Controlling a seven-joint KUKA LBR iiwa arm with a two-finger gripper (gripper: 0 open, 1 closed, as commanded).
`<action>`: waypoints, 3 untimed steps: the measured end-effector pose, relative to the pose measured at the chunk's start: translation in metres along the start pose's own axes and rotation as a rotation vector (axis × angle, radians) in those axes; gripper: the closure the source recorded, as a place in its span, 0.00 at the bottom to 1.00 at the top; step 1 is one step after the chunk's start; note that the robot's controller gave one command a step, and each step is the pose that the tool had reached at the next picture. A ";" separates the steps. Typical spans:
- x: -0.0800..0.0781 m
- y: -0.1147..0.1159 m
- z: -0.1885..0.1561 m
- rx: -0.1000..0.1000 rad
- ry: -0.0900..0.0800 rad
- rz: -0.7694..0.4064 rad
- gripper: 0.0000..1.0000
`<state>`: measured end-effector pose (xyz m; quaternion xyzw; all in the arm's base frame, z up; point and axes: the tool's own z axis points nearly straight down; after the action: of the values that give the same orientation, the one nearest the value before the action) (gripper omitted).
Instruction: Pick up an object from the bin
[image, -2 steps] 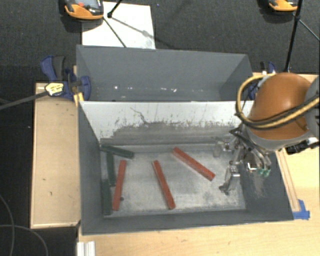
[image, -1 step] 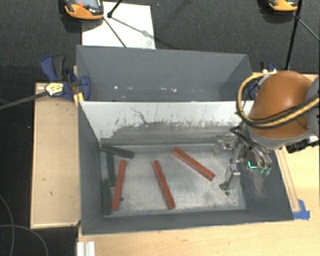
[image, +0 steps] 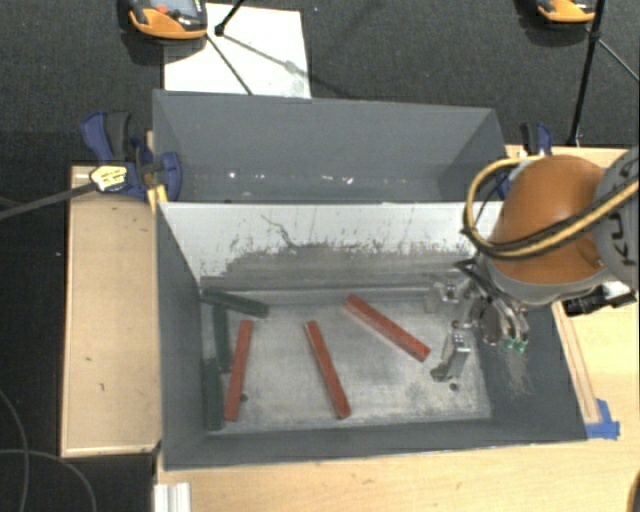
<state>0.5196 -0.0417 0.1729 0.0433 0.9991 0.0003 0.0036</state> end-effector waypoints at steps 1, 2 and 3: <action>-0.017 -0.007 0.056 0.000 -0.001 0.032 0.00; -0.018 -0.005 0.103 0.001 0.007 0.174 1.00; -0.018 -0.005 0.103 0.001 0.007 0.173 1.00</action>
Offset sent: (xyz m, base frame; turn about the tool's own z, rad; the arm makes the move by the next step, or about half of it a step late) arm 0.0180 -0.0059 -0.1029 0.1759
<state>0.5379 -0.0478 0.0704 0.1297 0.9915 0.0001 0.0002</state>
